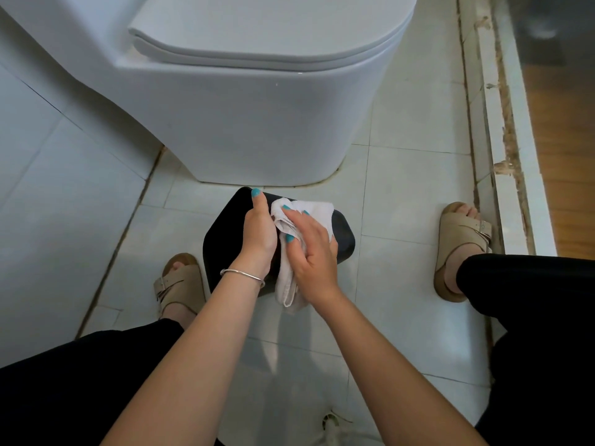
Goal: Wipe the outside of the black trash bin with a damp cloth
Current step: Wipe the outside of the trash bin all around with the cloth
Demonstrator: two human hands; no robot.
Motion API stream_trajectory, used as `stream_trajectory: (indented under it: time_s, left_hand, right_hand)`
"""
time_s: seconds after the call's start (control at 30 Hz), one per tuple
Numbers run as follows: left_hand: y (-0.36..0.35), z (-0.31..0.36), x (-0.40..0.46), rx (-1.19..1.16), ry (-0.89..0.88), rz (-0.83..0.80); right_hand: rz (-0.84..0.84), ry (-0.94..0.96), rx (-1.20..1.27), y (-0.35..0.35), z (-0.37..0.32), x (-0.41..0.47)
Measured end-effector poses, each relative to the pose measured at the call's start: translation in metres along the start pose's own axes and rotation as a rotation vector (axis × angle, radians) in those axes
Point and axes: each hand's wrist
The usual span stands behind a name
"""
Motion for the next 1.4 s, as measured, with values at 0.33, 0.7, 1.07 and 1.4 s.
stream_trajectory:
  time_s: [0.33,0.7,1.07,1.4]
  left_hand:
    - [-0.006,0.009,-0.006,0.114,-0.066,0.047]
    - [0.004,0.003,0.002,0.101,-0.076,0.121]
    - [0.012,-0.004,0.006,-0.006,0.01,0.105]
    - [0.02,0.005,0.009,0.125,-0.014,0.106]
  right_hand:
    - [0.074,-0.321,-0.112,0.026,0.061,0.046]
    - [0.102,-0.276,0.031,-0.002,0.018,0.021]
    - [-0.096,-0.011,-0.019,-0.015,-0.011,-0.005]
    - [-0.02,-0.088,-0.132,0.0,0.038,0.036]
Point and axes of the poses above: each hand's wrist, its own x-axis towards the middle knuckle, its own y-axis out of the back of the hand, z = x × y, and after that the axes turned 15 degrees about z, right-handed
